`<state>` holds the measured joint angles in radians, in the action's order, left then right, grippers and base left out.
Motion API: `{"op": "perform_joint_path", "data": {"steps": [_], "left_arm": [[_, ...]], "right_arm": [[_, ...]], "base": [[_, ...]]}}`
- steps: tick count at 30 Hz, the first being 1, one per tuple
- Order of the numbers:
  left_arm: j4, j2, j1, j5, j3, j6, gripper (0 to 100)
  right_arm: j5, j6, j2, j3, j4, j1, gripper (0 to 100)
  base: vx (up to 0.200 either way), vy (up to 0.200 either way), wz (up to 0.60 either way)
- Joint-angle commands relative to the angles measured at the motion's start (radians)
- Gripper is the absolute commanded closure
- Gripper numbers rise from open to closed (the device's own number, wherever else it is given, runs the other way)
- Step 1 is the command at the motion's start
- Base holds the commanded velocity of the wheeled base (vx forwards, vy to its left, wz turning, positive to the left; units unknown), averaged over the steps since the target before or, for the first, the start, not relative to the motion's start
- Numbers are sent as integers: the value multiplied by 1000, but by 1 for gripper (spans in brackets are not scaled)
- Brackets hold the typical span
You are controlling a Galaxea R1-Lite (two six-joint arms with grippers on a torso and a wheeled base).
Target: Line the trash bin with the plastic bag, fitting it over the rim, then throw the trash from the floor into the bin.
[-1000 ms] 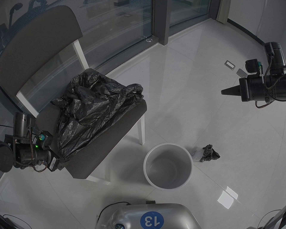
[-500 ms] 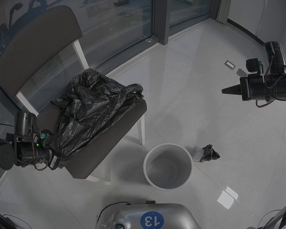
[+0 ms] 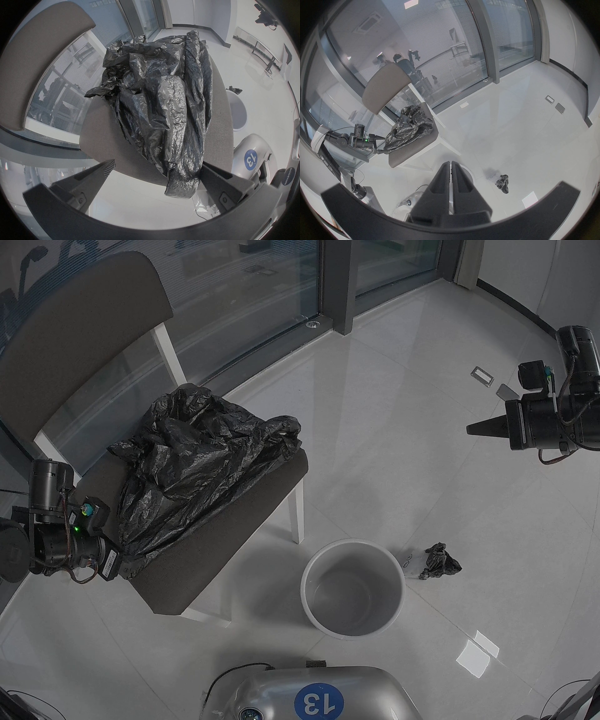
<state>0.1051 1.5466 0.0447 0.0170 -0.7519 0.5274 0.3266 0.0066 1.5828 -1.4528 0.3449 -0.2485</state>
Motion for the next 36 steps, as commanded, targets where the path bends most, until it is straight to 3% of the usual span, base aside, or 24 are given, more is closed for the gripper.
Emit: {"op": "perform_joint_path", "data": {"steps": [1, 15, 16, 29, 36], "left_arm": [[1, 1, -3, 0, 2, 0, 0], [2, 3, -3, -12, 11, -7, 0], [1, 3, -2, -12, 11, -7, 100], [1, 3, -3, -9, 16, -6, 100], [2, -20, 7, -14, 17, -6, 100]], "right_arm": [[0, 0, -6, 0, 0, 0, 100], [0, -2, -4, 0, 0, 0, 100], [0, -2, -4, 0, 0, 0, 100], [0, -7, 40, -31, -33, -9, 100], [0, 0, 146, -147, -47, -81, 100]], "base": [[0, 0, 0], [0, 0, 0], [0, 0, 0], [0, 0, 0], [0, 0, 0]]}}
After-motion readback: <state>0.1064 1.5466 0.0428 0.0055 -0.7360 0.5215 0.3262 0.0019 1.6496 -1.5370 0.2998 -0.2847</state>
